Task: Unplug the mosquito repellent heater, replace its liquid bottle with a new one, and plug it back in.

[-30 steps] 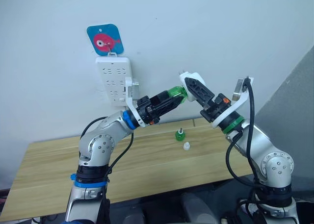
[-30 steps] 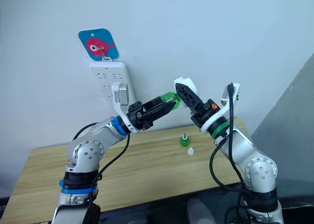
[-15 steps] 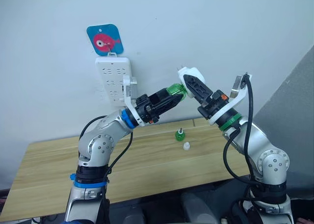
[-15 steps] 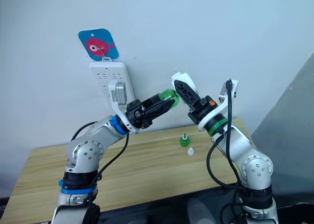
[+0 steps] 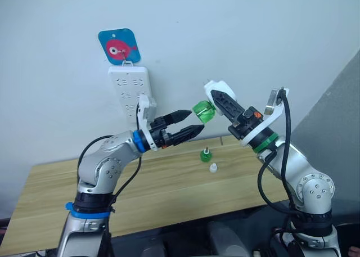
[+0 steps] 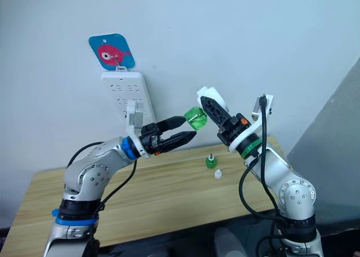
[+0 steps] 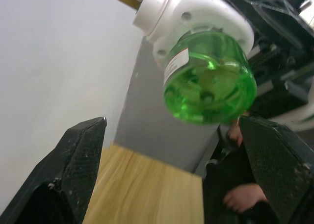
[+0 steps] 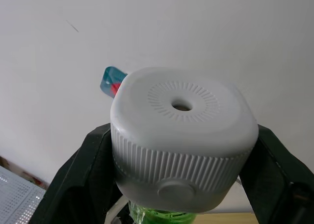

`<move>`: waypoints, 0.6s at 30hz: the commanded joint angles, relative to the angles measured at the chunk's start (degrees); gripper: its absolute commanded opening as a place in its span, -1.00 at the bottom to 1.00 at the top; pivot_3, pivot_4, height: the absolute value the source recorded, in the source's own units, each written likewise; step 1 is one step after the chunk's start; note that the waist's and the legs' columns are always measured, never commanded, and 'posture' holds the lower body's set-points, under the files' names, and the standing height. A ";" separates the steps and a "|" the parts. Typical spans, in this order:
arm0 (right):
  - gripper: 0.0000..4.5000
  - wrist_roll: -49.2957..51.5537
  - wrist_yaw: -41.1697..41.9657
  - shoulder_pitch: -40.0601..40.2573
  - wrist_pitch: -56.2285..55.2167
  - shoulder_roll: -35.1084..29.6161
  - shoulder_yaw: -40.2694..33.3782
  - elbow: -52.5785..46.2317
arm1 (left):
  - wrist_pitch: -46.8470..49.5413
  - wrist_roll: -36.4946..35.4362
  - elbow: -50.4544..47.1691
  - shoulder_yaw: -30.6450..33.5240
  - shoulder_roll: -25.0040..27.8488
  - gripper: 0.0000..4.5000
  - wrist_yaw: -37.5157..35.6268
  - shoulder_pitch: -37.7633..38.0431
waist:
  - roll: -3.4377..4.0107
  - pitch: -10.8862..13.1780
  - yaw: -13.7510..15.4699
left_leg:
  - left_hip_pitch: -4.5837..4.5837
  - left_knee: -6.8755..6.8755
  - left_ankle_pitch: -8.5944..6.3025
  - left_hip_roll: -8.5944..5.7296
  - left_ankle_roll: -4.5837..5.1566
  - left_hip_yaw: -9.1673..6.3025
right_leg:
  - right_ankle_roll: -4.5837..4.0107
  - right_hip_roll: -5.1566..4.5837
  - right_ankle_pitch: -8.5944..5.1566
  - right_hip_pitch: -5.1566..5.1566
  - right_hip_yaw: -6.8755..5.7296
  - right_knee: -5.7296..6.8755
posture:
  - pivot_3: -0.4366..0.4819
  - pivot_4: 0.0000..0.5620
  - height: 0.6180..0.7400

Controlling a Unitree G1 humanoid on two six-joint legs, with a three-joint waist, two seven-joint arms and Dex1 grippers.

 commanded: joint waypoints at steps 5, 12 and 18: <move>0.38 -11.13 10.87 -2.34 4.28 -10.55 -0.27 -2.67 | -4.89 3.28 -3.57 7.08 10.12 1.00 -3.84 8.47 | 0.00 0.00 -0.30 | 0.02 -0.05 0.00 0.02 0.00 -0.01 | -0.07 0.00 -0.06 0.00 -0.03 0.00 | -0.52 -0.79 0.80; 0.38 -25.25 20.34 -6.54 7.92 -18.67 4.05 -4.80 | -5.94 3.35 -1.38 20.04 17.66 1.00 -4.42 18.54 | 0.00 0.00 0.20 | 0.08 -0.10 -0.01 0.06 0.01 -0.01 | -0.14 0.01 -0.12 -0.01 -0.06 0.01 | -0.40 -0.77 0.80; 0.38 -33.90 27.13 -9.89 9.84 -21.75 7.55 -7.08 | -8.17 5.53 8.18 24.58 21.63 1.00 -5.67 16.93 | -0.02 -0.01 1.60 | 0.07 -0.07 -0.01 0.06 0.01 -0.03 | -0.16 0.01 -0.13 -0.01 -0.13 0.00 | -0.38 -0.75 0.80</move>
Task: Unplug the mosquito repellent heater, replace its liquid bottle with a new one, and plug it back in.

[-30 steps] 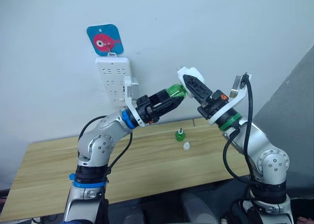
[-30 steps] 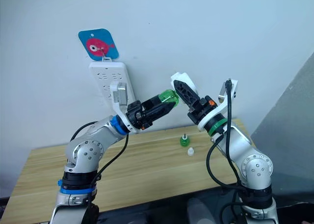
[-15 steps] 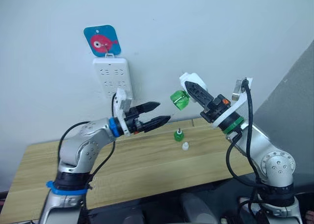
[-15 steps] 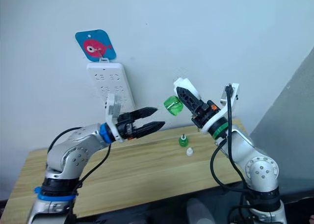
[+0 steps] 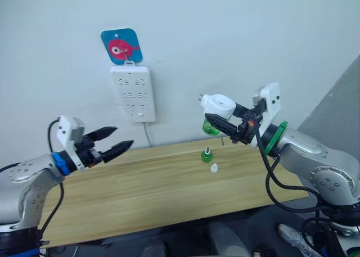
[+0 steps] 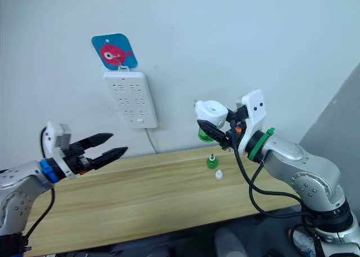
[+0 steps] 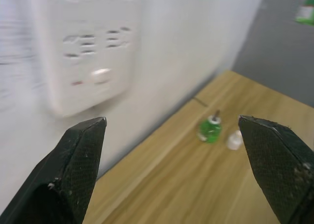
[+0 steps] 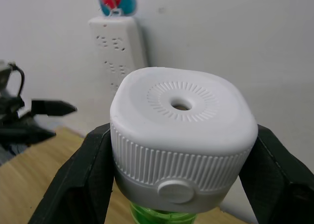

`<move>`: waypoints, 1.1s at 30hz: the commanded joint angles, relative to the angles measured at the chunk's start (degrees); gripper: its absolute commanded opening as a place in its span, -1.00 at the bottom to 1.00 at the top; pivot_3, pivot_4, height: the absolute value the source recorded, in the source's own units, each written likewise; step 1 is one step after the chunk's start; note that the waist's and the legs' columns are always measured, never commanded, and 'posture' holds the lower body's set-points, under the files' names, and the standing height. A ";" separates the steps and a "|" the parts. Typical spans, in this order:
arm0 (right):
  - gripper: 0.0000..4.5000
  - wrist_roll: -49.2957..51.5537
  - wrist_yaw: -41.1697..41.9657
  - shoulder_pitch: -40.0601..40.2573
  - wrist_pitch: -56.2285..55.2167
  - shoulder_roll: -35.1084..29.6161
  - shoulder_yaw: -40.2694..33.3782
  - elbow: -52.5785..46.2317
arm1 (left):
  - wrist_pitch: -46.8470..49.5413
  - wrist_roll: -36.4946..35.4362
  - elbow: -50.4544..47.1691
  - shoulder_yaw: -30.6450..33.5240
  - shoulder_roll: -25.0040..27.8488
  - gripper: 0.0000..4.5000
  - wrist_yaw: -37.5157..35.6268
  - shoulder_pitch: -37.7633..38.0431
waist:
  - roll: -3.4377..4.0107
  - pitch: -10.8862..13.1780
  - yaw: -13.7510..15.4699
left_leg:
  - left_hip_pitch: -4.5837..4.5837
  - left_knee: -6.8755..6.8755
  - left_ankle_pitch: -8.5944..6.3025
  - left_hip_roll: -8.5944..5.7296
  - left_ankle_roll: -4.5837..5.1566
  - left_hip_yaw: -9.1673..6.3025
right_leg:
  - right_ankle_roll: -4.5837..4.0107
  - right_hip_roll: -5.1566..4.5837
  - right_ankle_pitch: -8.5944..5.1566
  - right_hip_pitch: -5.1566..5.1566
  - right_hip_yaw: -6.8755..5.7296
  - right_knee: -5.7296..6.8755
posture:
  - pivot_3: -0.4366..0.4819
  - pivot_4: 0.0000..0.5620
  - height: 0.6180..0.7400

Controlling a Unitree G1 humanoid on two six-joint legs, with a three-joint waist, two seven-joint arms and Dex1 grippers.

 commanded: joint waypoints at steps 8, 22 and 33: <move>0.38 -4.68 8.08 -2.10 2.25 0.12 0.12 -5.26 | -2.84 4.94 18.84 -5.23 5.18 1.00 -8.12 -15.81 | -0.04 0.00 1.16 | -0.03 0.01 0.00 0.00 0.00 0.00 | 0.00 -0.01 0.00 0.00 -0.04 -0.04 | -0.41 -0.70 0.80; 0.38 -5.29 7.89 -0.74 5.60 2.16 -1.16 -8.56 | -10.08 14.55 35.45 -14.65 -0.67 1.00 -9.64 -32.96 | -0.07 0.02 -0.21 | -0.02 -0.01 0.00 0.05 0.00 -0.03 | -0.02 0.05 0.00 -0.02 -0.03 0.01 | -0.52 -0.65 0.80; 0.38 -4.41 7.49 1.21 7.53 2.31 -2.79 -10.59 | -9.56 16.65 41.59 -17.14 -1.79 1.00 -14.23 -38.68 | -0.13 0.07 -0.85 | -0.04 -0.01 0.00 0.04 0.00 -0.10 | -0.01 0.05 0.00 -0.01 -0.09 0.03 | -0.57 -0.62 0.80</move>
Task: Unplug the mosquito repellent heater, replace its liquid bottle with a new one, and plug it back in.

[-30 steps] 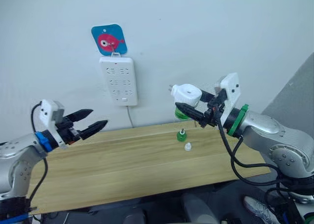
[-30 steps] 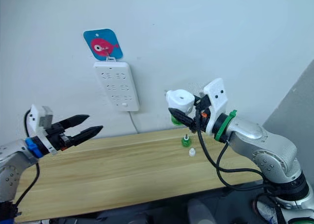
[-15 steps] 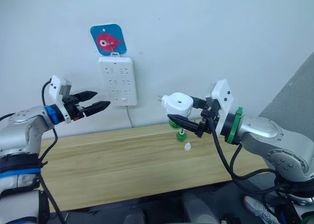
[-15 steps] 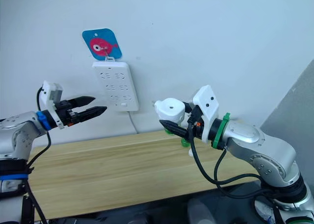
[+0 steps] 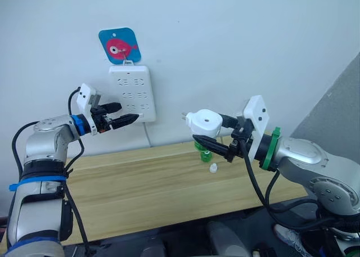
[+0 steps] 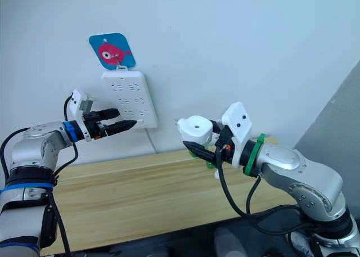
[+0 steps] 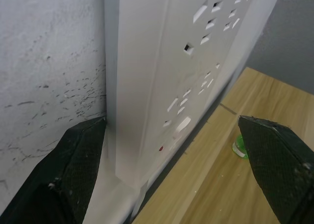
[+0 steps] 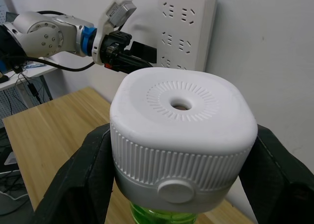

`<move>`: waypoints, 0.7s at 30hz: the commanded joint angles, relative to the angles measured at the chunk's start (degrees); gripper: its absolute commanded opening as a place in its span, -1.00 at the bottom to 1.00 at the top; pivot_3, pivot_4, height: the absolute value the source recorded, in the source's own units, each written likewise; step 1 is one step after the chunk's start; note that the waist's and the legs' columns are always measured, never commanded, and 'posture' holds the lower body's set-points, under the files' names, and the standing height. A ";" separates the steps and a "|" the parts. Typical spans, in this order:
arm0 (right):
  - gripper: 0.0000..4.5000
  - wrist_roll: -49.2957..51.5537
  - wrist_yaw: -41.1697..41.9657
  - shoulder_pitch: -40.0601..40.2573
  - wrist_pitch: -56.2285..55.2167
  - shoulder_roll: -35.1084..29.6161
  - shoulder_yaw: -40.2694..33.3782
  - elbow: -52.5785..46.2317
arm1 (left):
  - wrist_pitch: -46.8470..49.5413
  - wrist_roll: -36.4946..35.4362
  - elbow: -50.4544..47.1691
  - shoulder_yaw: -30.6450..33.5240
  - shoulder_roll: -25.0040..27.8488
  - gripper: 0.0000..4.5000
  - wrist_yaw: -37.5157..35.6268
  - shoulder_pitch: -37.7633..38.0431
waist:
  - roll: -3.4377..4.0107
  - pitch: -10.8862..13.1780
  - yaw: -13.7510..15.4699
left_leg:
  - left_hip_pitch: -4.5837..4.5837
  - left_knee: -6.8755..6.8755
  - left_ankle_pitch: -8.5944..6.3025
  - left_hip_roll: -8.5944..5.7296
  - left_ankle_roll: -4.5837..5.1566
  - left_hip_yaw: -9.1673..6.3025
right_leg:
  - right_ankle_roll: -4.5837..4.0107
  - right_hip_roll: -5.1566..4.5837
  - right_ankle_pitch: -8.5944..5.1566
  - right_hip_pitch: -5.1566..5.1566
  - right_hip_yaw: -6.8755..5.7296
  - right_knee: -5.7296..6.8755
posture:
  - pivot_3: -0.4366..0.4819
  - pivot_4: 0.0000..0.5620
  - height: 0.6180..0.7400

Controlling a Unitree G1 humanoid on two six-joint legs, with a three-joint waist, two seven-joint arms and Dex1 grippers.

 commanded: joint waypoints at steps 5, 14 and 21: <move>0.38 0.22 0.16 0.42 -0.23 0.45 -2.08 -2.69 | 3.59 -0.39 -3.15 -1.16 1.40 1.00 -6.66 -1.53 | -0.01 0.03 -0.17 | -0.01 -0.02 0.00 0.00 0.00 0.01 | 0.00 0.00 -0.01 -0.01 0.01 -0.03 | -0.57 -0.62 0.80; 0.38 -0.98 1.55 0.33 -0.66 1.70 -0.11 -1.88 | 3.59 -0.35 -4.07 -0.36 0.15 0.07 -6.59 -2.72 | -0.04 0.05 -0.11 | -0.01 -0.02 0.00 0.00 0.00 0.01 | 0.00 0.00 -0.02 -0.01 0.01 -0.03 | -0.55 -0.62 0.80; 0.38 -4.83 1.19 -2.45 0.47 5.48 4.64 0.54 | 2.97 -0.43 -4.85 -0.32 -1.39 -0.43 -5.42 -2.63 | -0.05 0.06 -0.09 | -0.01 -0.01 0.00 0.00 0.00 0.01 | 0.00 0.00 -0.02 -0.01 0.02 -0.01 | -0.56 -0.61 0.80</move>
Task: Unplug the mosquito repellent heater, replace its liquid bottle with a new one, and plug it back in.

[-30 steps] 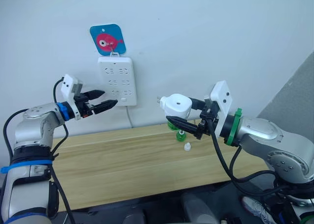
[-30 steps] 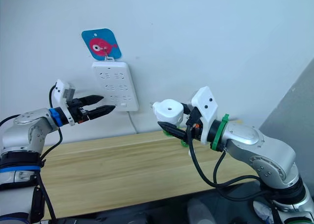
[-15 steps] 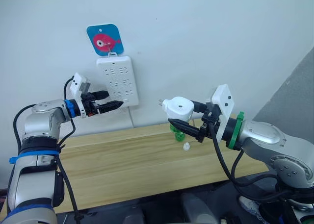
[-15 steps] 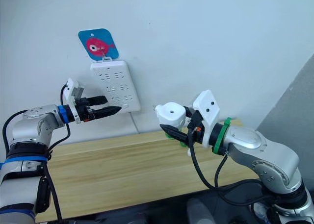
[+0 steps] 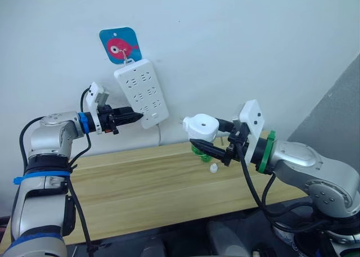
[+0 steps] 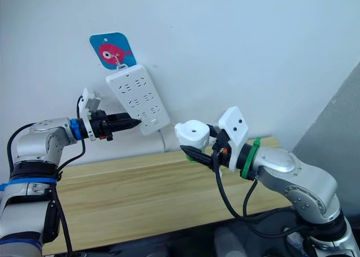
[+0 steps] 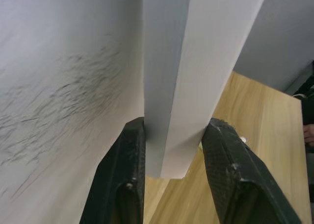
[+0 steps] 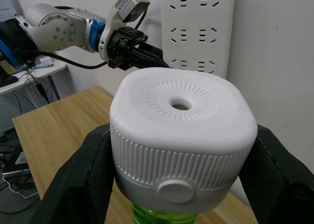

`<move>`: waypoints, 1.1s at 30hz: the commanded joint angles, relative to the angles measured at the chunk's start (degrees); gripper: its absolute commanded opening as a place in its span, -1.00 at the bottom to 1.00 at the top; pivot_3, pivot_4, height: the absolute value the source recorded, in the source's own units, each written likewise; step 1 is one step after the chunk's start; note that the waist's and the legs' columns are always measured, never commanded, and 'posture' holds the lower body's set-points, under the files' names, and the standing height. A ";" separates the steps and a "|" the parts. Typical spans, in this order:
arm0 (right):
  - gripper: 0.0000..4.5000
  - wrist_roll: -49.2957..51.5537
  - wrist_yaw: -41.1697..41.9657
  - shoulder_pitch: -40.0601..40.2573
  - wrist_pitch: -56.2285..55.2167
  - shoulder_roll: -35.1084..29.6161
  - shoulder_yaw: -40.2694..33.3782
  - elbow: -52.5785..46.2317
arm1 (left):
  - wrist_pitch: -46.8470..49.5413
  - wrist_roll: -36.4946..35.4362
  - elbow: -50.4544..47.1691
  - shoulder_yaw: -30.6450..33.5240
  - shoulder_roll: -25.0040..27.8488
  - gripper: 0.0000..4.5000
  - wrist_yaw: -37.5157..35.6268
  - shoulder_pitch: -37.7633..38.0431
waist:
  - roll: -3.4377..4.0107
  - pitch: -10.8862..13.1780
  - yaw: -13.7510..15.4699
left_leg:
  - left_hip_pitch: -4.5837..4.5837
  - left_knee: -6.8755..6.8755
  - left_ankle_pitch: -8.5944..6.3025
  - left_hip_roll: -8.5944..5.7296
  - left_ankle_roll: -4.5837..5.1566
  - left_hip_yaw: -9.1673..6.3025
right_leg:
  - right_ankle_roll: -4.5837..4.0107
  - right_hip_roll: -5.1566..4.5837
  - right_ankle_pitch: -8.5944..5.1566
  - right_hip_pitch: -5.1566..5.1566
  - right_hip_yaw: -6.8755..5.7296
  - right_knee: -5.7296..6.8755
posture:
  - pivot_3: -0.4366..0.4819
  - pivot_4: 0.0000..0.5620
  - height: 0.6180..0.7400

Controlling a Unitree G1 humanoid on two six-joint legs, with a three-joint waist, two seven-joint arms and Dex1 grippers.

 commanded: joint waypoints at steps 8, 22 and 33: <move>0.38 -11.17 -2.11 -11.61 2.90 11.13 10.55 9.60 | -0.17 -1.37 -5.21 1.95 -0.98 -0.43 1.81 0.37 | -0.03 0.05 0.00 | -0.03 0.00 0.00 -0.01 0.00 -0.05 | 0.00 0.00 0.00 -0.02 -0.02 0.02 | -0.53 -0.60 0.80; 0.38 -18.80 -2.55 -15.42 3.33 19.68 9.27 15.61 | 3.61 -5.67 -12.28 5.05 -3.06 -0.43 5.72 5.02 | -0.04 0.04 0.06 | -0.06 0.01 0.00 -0.03 0.00 -0.13 | -0.14 -0.07 0.08 -0.04 -0.10 0.06 | -0.47 -0.66 0.80; 0.37 -20.31 -1.01 -15.14 3.99 20.83 8.87 15.29 | 4.51 -6.81 -12.14 5.67 -4.44 -0.43 7.73 4.15 | -0.04 0.04 0.06 | -0.07 0.02 0.00 -0.04 -0.01 -0.15 | -0.13 -0.08 0.08 -0.04 -0.12 0.07 | -0.48 -0.67 0.80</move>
